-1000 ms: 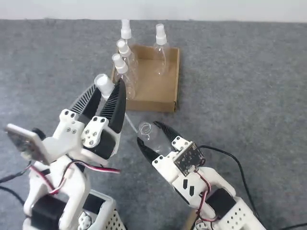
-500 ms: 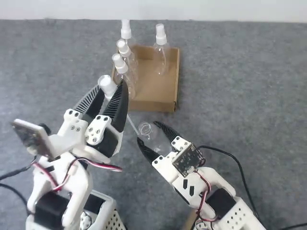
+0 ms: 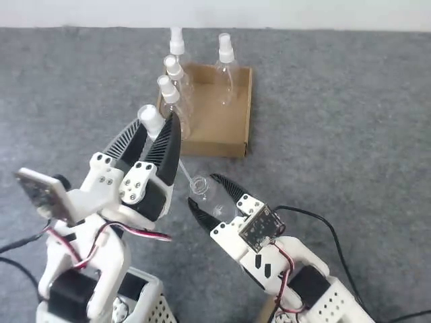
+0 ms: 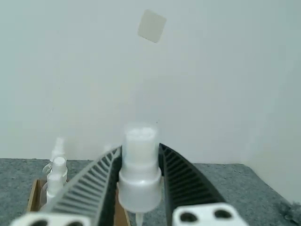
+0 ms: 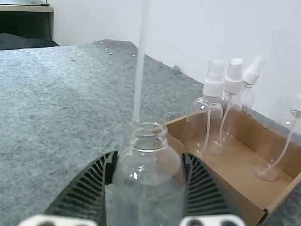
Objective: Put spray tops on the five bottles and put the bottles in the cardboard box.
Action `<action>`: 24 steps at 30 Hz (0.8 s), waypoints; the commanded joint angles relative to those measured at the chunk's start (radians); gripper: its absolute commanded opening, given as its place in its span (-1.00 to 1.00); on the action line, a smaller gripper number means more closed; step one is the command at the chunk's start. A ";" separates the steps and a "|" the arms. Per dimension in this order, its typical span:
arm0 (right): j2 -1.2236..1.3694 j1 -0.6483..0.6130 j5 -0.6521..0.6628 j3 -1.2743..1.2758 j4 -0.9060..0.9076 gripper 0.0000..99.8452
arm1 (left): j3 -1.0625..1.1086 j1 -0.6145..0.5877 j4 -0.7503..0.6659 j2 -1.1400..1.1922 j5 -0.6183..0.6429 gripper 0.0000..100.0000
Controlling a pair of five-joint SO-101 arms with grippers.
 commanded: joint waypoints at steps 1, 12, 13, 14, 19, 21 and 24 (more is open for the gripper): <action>-0.016 -0.007 0.017 0.023 0.004 -0.93 | -0.008 0.003 -0.032 -0.008 0.011 -0.97; -0.016 -0.007 0.017 0.023 0.002 -0.93 | 0.081 0.066 -0.034 -0.008 0.003 -0.97; -0.016 -0.007 0.017 0.023 0.002 -0.93 | 0.085 0.066 -0.034 -0.008 0.003 -0.97; -0.016 -0.005 0.017 0.023 0.002 -0.93 | 0.085 0.066 -0.032 -0.008 0.002 -0.97; -0.018 0.016 0.017 0.023 -0.004 -0.93 | 0.133 0.071 -0.031 -0.008 -0.028 -0.97; -0.018 0.042 0.017 0.021 -0.007 -0.93 | 0.165 0.074 -0.031 -0.008 -0.037 -0.97; -0.019 0.061 0.015 0.018 -0.008 -0.93 | 0.194 0.074 -0.032 -0.008 -0.052 -0.97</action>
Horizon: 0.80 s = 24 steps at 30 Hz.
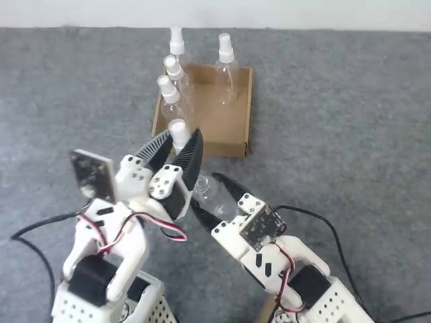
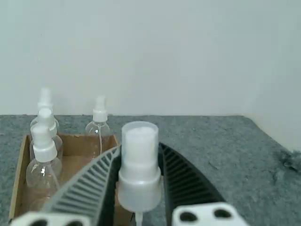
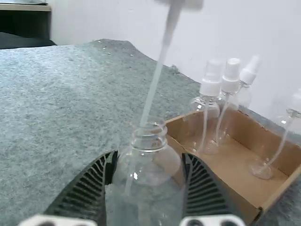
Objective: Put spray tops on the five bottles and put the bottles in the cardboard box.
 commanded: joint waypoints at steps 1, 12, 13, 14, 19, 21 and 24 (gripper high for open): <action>-0.019 0.033 0.006 0.014 -0.008 -0.93 | 0.004 0.003 -0.032 -0.014 -0.035 -0.97; -0.019 0.054 0.003 0.011 -0.007 -0.93 | 0.054 0.044 -0.031 -0.012 -0.054 -0.97; -0.019 0.054 0.003 0.011 -0.007 -0.93 | 0.059 0.058 -0.032 -0.012 -0.074 -0.97; -0.019 0.054 0.003 0.011 -0.007 -0.93 | 0.059 0.066 -0.032 -0.012 -0.092 -0.97; -0.019 0.056 0.003 0.011 -0.007 -0.93 | 0.059 0.074 -0.026 -0.012 -0.115 -0.94; -0.019 0.056 0.003 0.011 -0.007 -0.93 | 0.059 0.072 -0.025 -0.012 -0.115 -0.82; -0.019 0.056 0.003 0.011 -0.007 -0.93 | 0.054 0.072 0.006 -0.012 -0.109 -0.66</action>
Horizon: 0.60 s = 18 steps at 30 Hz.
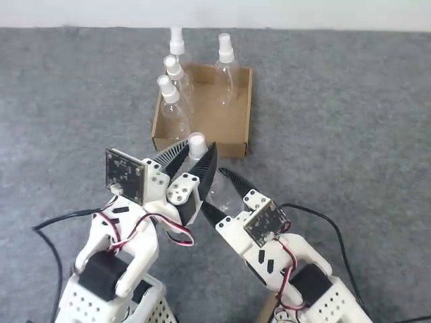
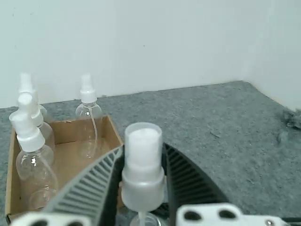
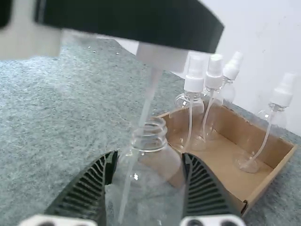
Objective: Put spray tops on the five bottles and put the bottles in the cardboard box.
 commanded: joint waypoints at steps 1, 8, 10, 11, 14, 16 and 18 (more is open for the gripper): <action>-0.019 0.018 0.003 0.011 -0.007 -0.93 | -0.015 0.003 0.008 -0.012 -0.003 -0.64; -0.019 0.018 0.003 0.011 -0.007 -0.93 | -0.028 0.000 0.011 -0.014 -0.003 -0.65; -0.019 0.018 0.005 0.011 -0.007 -0.93 | -0.053 0.000 0.046 -0.014 -0.003 -0.65; -0.019 0.018 0.005 0.011 -0.007 -0.93 | -0.068 0.000 0.061 -0.014 -0.003 -0.65; -0.019 0.018 0.006 0.011 -0.007 -0.93 | -0.110 -0.026 0.095 -0.014 -0.005 -0.65; -0.019 0.018 0.006 0.011 -0.007 -0.93 | -0.131 -0.072 0.098 -0.014 -0.005 -0.65; -0.019 0.018 0.006 0.011 -0.007 -0.93 | -0.148 -0.129 0.098 -0.014 -0.003 -0.65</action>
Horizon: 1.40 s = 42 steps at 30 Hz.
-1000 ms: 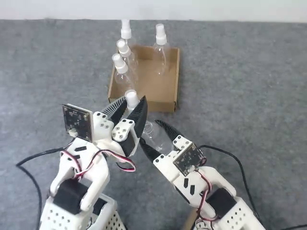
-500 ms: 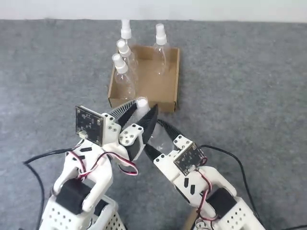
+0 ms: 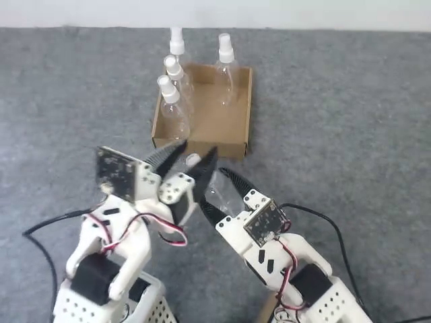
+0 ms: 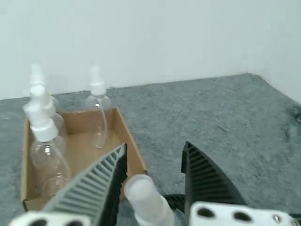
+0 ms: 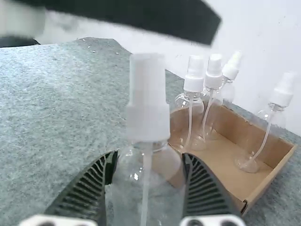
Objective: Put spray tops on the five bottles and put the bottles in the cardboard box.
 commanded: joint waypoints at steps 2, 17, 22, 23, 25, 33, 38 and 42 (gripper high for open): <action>-0.019 0.016 0.008 0.011 -0.007 -0.93 | -0.085 -0.098 0.003 -0.014 0.000 -0.65; -0.019 0.015 0.008 0.009 -0.048 -0.93 | -0.025 -0.170 -0.034 -0.008 0.055 -0.65; -0.019 0.012 0.009 0.011 -0.062 -0.93 | 0.039 -0.140 -0.101 -0.005 0.054 -0.65; -0.019 0.012 0.009 0.011 -0.062 -0.93 | 0.048 -0.121 -0.104 -0.005 0.052 -0.65; -0.019 0.012 0.009 0.009 -0.064 -0.93 | 0.070 -0.075 -0.106 -0.005 0.051 -0.65; -0.019 0.015 0.011 -0.003 -0.058 -0.93 | 0.088 0.026 -0.101 -0.011 -0.032 -0.74; -0.018 0.015 0.011 0.003 -0.058 -0.93 | 0.061 0.018 -0.095 -0.012 -0.038 -0.76; -0.018 0.016 0.011 0.005 -0.058 -0.93 | 0.010 0.020 -0.040 -0.012 -0.040 -0.76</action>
